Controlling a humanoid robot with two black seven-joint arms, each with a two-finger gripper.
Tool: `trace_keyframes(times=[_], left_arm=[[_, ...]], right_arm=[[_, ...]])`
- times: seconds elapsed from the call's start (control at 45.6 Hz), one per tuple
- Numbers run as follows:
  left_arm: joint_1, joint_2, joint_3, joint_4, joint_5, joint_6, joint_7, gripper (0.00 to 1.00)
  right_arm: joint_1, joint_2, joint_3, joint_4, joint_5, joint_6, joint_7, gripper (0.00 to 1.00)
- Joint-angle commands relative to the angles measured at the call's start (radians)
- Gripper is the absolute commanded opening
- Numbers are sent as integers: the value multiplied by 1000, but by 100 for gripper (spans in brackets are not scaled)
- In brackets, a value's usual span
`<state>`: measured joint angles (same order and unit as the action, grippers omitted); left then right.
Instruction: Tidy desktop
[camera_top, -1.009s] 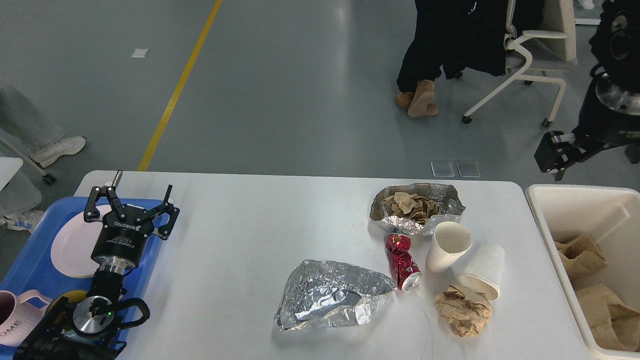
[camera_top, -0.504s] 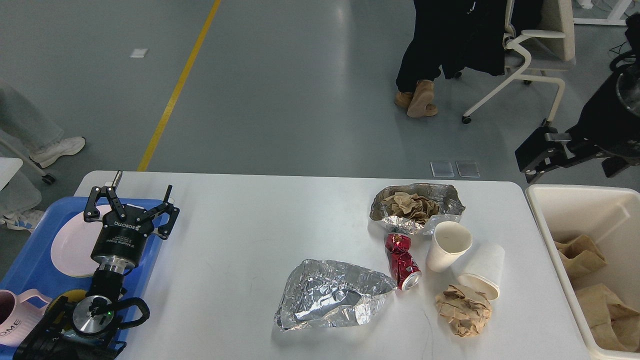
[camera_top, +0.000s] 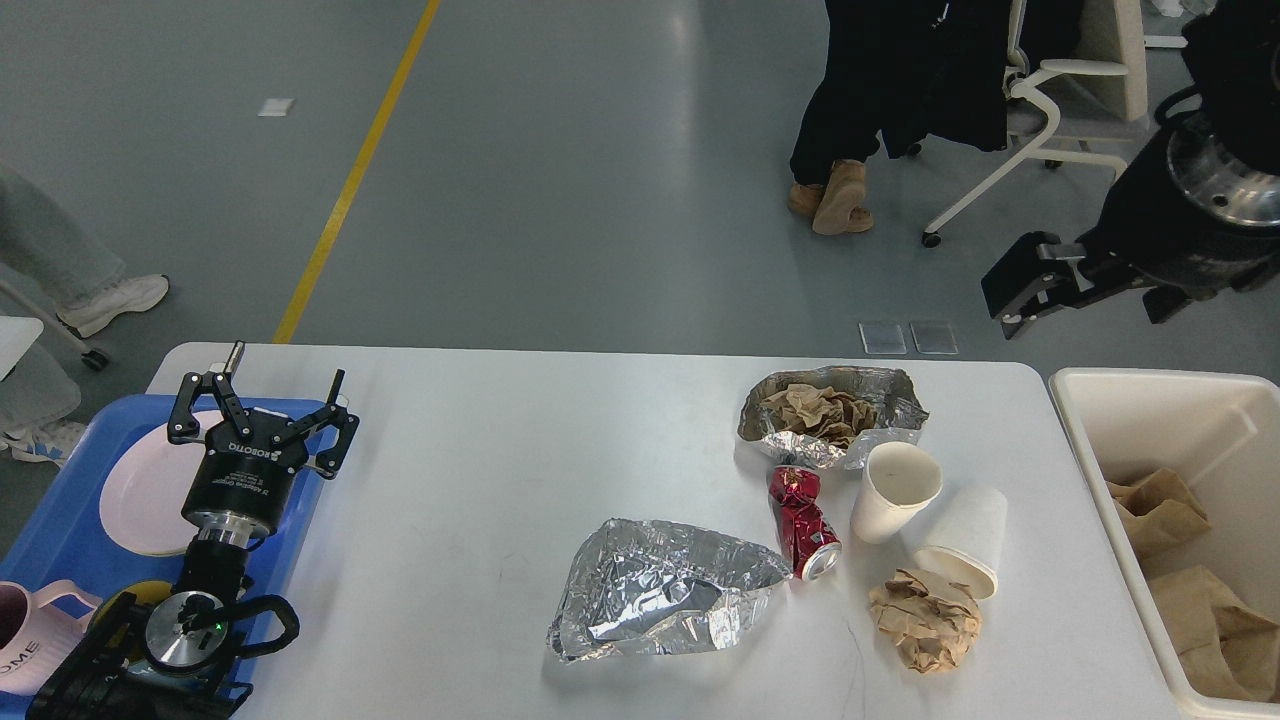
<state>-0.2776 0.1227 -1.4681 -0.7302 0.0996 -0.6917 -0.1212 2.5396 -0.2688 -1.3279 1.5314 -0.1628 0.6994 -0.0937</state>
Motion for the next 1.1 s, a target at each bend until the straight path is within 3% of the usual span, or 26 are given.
trace_keyframes(times=[0.0, 0.175, 0.329, 0.504, 0.79, 1.075], left_arm=[[0, 0, 0, 0, 0, 0, 0, 96], [0, 0, 0, 0, 0, 0, 0, 96], [0, 0, 0, 0, 0, -2, 0, 96], [0, 0, 0, 0, 0, -2, 0, 96], [0, 0, 0, 0, 0, -2, 0, 96], [0, 0, 0, 0, 0, -2, 0, 96]], right_arm=[[-183, 8, 88, -166, 0, -47, -1, 100], [-507, 89, 162, -440, -3, -124, -1, 100], [-787, 203, 171, -700, -4, -135, -1, 100], [-989, 322, 199, -902, -20, -136, -1, 100], [-1154, 459, 213, -1079, -69, -267, 9, 100], [-1285, 461, 217, -1133, -202, -382, 15, 100]])
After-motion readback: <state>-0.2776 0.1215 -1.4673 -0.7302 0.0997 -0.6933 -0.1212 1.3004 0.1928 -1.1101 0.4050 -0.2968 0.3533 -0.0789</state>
